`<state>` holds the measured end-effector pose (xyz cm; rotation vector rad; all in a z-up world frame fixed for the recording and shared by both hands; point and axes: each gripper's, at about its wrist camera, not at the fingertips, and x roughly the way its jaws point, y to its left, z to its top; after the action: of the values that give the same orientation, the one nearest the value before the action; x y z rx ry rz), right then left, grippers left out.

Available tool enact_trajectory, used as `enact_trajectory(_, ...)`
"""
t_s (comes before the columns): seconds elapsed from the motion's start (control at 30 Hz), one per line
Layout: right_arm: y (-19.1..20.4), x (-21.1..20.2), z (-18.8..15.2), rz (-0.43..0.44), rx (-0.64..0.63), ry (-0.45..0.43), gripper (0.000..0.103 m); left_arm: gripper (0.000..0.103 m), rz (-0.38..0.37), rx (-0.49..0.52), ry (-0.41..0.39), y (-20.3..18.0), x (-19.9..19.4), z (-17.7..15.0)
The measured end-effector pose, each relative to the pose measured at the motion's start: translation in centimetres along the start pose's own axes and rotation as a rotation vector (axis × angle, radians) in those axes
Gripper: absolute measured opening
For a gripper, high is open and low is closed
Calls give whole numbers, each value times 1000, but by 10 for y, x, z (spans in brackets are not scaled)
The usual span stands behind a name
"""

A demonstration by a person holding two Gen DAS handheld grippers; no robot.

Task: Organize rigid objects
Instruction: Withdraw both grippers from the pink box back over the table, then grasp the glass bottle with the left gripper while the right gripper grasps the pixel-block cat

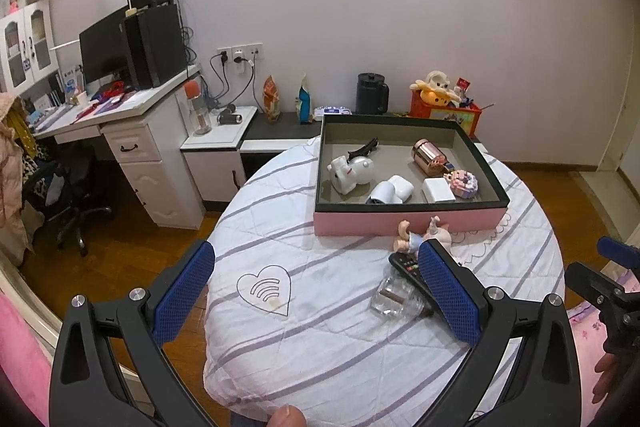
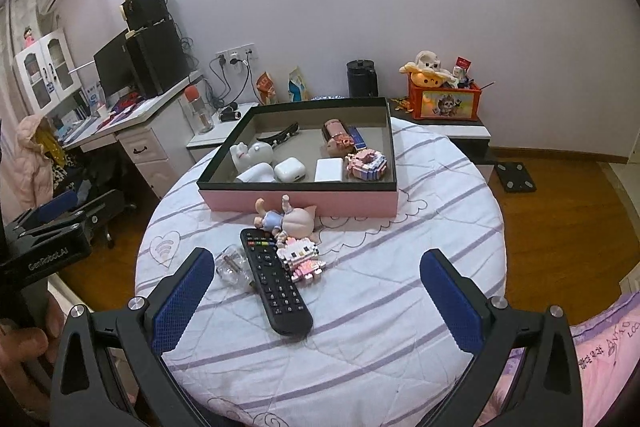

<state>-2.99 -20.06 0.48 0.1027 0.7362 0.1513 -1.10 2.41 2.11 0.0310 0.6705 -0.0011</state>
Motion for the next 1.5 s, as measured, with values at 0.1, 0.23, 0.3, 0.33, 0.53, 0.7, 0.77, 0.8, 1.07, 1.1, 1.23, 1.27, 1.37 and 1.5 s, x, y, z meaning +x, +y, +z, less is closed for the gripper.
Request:
enact_trajectory(0.1, 1, -2, -2, 0, -2, -1, 103, 103, 0, 0, 1, 0, -2, -3)
enact_trajectory(0.23, 1, -2, -3, 1, -2, 0, 103, 103, 0, -1, 8, 0, -2, -5)
enact_trajectory(0.3, 1, -2, -3, 1, -2, 1, 103, 103, -1, -2, 15, 0, 0, -6)
enact_trajectory(0.33, 1, -3, -4, -2, -2, 2, 103, 103, -1, -4, 18, 1, 1, -7)
enact_trajectory(0.53, -4, 4, -6, -13, -1, 27, 103, 103, -14, -30, 76, 7, 19, -19)
enact_trajectory(0.7, -12, 21, -9, -24, 3, 68, 103, 103, -23, -34, 141, 6, 44, -35)
enact_trajectory(0.77, -16, 30, -11, -26, 5, 87, 103, 103, -40, -29, 165, 2, 56, -42)
enact_trajectory(0.8, -17, 34, -12, -28, 5, 96, 103, 103, -47, -26, 174, 0, 60, -46)
enact_trajectory(1.07, -28, 60, -17, -33, 14, 152, 103, 103, -116, 67, 220, -36, 96, -67)
enact_trajectory(1.1, -29, 62, -17, -34, 16, 156, 103, 103, -123, 78, 223, -40, 99, -68)
enact_trajectory(1.23, -34, 72, -17, -42, 25, 175, 103, 103, -145, 116, 237, -50, 113, -74)
enact_trajectory(1.27, -34, 73, -17, -43, 25, 178, 103, 103, -154, 124, 239, -52, 115, -75)
enact_trajectory(1.37, -36, 80, -17, -44, 27, 191, 103, 103, -185, 152, 235, -57, 118, -77)
enact_trajectory(1.5, -34, 91, -17, -42, 23, 209, 103, 103, -205, 198, 227, -66, 125, -80)
